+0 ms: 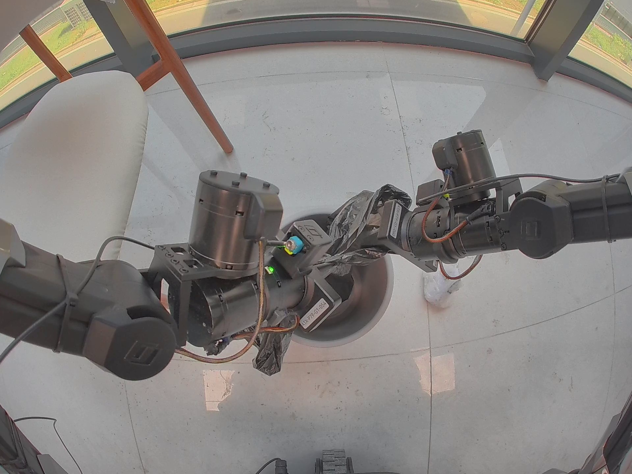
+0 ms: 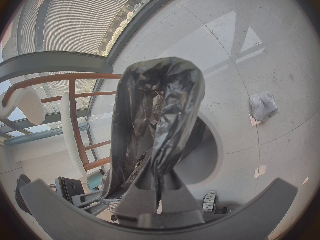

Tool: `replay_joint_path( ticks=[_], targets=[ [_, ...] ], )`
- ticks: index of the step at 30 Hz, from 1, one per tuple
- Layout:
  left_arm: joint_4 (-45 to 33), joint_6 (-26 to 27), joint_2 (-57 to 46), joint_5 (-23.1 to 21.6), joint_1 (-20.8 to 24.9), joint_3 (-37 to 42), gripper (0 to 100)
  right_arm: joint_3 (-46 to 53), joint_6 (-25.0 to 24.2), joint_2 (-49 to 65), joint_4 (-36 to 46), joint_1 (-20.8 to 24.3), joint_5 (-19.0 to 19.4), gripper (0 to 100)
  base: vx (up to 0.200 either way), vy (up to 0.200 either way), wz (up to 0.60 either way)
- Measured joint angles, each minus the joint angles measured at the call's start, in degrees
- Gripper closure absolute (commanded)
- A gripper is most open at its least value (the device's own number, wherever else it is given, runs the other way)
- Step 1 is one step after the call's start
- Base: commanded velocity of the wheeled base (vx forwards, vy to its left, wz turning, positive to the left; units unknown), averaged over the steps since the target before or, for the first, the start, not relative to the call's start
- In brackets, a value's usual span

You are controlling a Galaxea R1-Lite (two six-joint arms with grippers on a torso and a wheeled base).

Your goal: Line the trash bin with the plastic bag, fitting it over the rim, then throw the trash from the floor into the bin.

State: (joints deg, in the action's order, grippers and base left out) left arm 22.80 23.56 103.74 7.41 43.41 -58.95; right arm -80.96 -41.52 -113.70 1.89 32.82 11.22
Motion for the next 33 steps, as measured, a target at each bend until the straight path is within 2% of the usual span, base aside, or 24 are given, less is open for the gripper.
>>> replay_joint_path(
  ticks=[21,30,33],
  targets=[
    [-0.1,-2.0,0.3,0.0,0.7,1.2,100,0.7,1.5,0.0,0.1,-0.5,-0.1,100,0.0,0.0,0.0],
    [0.0,-3.4,3.1,1.3,3.1,-0.7,100,4.7,7.1,0.4,0.0,-3.0,0.0,100,0.0,0.0,0.0],
    [0.0,-3.7,3.8,1.8,3.2,-1.4,100,4.6,7.5,0.5,-1.3,-3.2,0.2,100,0.0,0.0,0.0]
  ],
)
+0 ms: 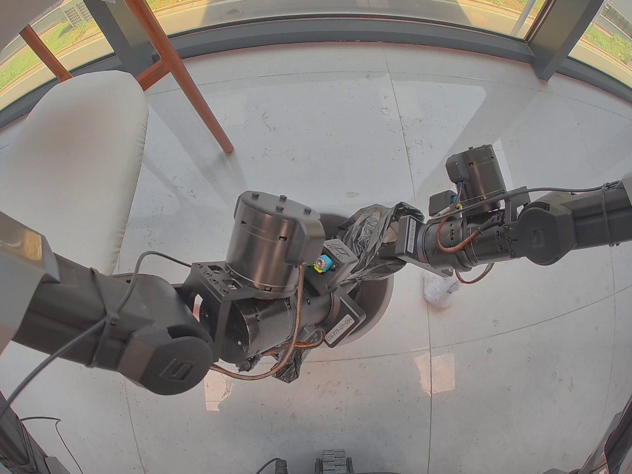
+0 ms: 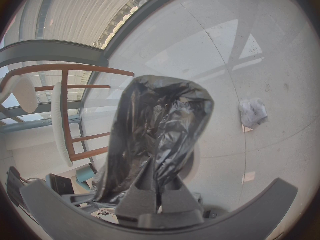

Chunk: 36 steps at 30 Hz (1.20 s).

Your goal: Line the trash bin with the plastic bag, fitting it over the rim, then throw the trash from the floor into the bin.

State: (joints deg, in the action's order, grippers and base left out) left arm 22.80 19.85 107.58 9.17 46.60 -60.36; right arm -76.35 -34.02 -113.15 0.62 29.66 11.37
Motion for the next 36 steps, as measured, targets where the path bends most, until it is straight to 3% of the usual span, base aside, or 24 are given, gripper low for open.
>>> replay_joint_path(
  ticks=[10,19,29,30,36],
  targets=[
    [0.0,0.0,0.1,0.1,-3.9,-1.0,100,-1.5,0.0,-2.2,-15.9,2.9,-0.1,100,0.0,0.0,0.0],
    [0.0,0.3,-2.3,0.1,-10.1,-0.8,100,-8.6,0.1,-6.8,-17.2,5.7,-0.2,100,0.0,0.0,0.0],
    [0.1,0.5,-3.4,0.0,-12.8,-0.7,100,-15.8,0.1,-11.0,-16.9,6.9,-0.2,100,0.0,0.0,0.0],
    [0.1,0.5,-3.4,0.0,-12.9,-0.7,0,-16.1,0.1,-11.2,-16.8,6.9,-0.2,100,0.0,0.0,0.0],
    [0.0,0.0,-3.4,-0.1,-13.2,-0.8,0,-16.5,0.1,-11.9,-16.7,6.8,-0.2,100,0.0,0.0,0.0]
  ],
)
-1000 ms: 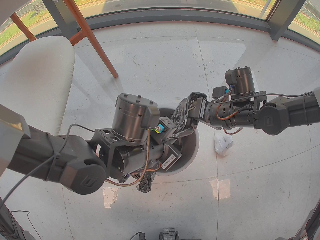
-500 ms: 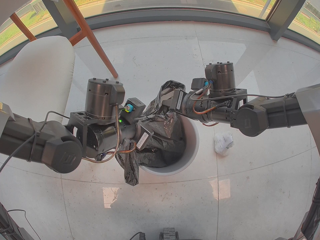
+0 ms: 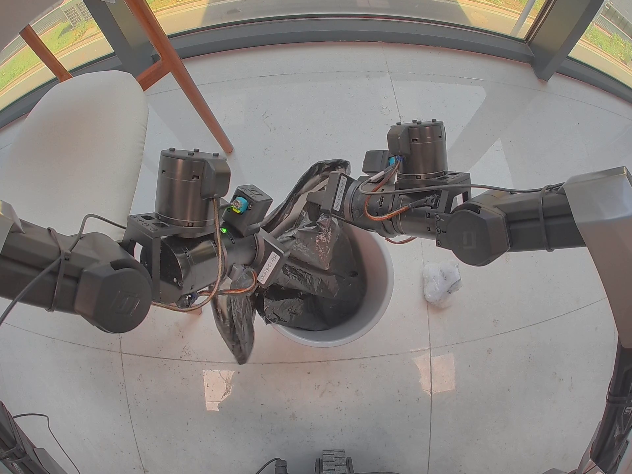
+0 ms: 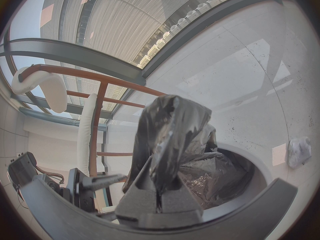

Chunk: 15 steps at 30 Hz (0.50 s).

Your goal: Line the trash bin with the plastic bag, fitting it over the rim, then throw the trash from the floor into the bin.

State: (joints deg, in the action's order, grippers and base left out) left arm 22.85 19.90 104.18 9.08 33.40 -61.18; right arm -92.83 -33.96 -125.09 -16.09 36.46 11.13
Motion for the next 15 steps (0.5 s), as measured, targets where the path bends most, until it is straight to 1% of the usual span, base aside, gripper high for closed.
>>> replay_joint_path(
  ticks=[10,15],
  targets=[
    [0.0,-0.2,0.1,-0.2,-3.4,-1.1,0,1.9,0.0,0.0,0.0,0.0,0.0,100,0.0,0.0,0.0],
    [0.0,-1.0,0.1,-0.3,-4.2,-1.8,0,5.4,1.1,0.7,0.0,0.0,0.0,100,0.0,0.0,0.0]
  ],
)
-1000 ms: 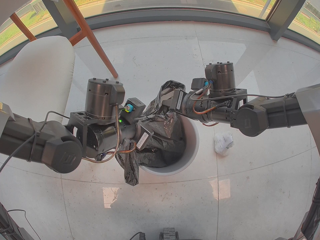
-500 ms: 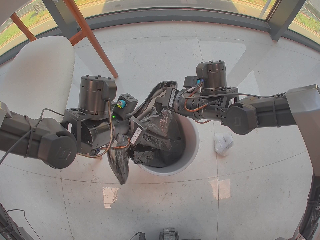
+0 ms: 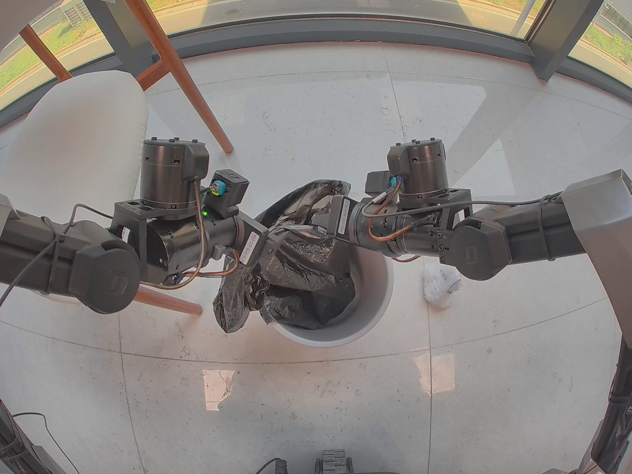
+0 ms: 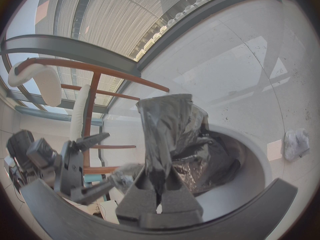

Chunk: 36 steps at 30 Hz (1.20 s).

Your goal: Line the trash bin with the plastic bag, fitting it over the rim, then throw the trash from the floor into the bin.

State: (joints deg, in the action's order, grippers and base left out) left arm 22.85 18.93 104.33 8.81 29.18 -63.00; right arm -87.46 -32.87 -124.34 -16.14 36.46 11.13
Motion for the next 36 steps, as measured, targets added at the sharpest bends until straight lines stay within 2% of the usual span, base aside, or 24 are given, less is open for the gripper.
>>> replay_joint_path(
  ticks=[6,13,18,22,26,33,36],
  targets=[
    [-0.4,-4.9,-0.2,0.0,0.3,-0.2,0,5.8,3.2,2.4,0.1,-1.0,0.3,100,0.0,0.0,0.0],
    [-1.4,-13.5,-2.0,-1.4,5.0,0.4,0,9.2,5.3,4.7,-0.3,-3.8,0.6,100,0.0,0.0,0.0],
    [-5.5,-15.1,-4.9,-2.9,7.5,3.8,0,9.6,5.3,5.3,-0.5,-4.7,0.6,100,0.0,0.0,0.0],
    [-6.3,-12.6,-6.9,-4.3,6.7,6.3,0,9.6,5.3,5.6,-0.5,-5.0,0.6,100,0.0,0.0,0.0],
    [-6.4,-8.8,-8.2,-10.4,3.8,8.5,0,9.7,5.2,5.8,-0.5,-5.1,0.6,100,0.0,0.0,0.0],
    [-6.2,2.9,-7.7,-18.8,-1.1,11.9,0,9.5,5.1,5.9,-0.6,-5.4,0.5,100,0.0,0.0,0.0],
    [-6.0,7.9,-6.4,-21.0,-2.4,12.6,0,9.5,5.1,5.9,-0.6,-5.4,0.4,100,0.0,0.0,0.0]
  ],
)
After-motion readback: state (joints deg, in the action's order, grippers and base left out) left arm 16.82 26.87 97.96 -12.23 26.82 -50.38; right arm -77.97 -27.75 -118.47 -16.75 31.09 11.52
